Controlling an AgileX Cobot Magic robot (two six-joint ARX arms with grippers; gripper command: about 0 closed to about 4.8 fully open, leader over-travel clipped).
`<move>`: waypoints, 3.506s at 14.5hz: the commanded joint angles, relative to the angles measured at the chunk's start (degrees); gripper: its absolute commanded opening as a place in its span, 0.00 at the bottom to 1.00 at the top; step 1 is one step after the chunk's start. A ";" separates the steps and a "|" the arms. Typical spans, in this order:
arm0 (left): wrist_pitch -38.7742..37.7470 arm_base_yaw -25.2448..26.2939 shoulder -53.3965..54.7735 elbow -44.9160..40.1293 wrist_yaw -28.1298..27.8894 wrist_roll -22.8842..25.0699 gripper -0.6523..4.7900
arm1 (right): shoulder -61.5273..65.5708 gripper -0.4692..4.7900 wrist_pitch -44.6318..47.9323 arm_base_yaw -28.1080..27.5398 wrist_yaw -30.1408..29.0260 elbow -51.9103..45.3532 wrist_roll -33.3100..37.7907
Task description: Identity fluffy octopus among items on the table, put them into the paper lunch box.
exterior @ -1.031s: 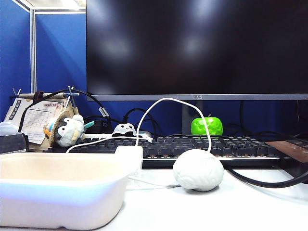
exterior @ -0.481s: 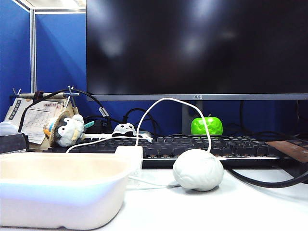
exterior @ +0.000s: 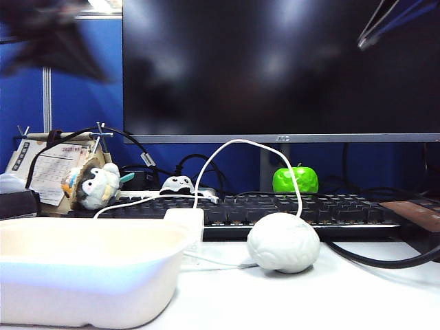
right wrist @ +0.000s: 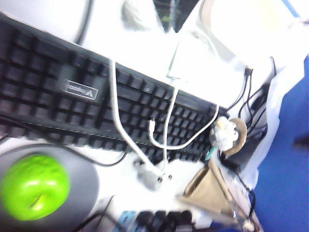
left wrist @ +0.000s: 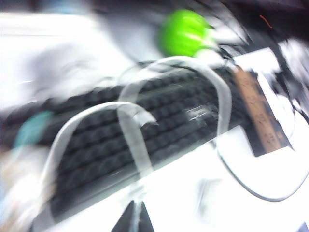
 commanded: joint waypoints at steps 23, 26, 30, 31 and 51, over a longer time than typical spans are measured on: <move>15.21 -5.60 33.88 15.41 -11.52 18.62 0.26 | 4.98 0.08 14.05 10.99 5.51 0.37 -0.50; 19.30 -5.60 34.82 15.41 -11.54 18.64 0.28 | 4.98 0.08 14.88 10.99 5.49 0.37 -0.48; 22.08 -5.60 35.12 15.41 -15.63 18.64 0.29 | 4.98 0.08 14.88 10.99 5.51 0.37 -0.48; 22.27 -5.60 35.32 15.41 -15.56 18.64 0.29 | 4.98 0.08 14.93 10.99 5.51 0.37 -0.50; 23.74 -5.60 36.52 15.41 -15.34 16.22 0.81 | 12.61 0.08 21.59 10.99 7.48 0.33 -19.54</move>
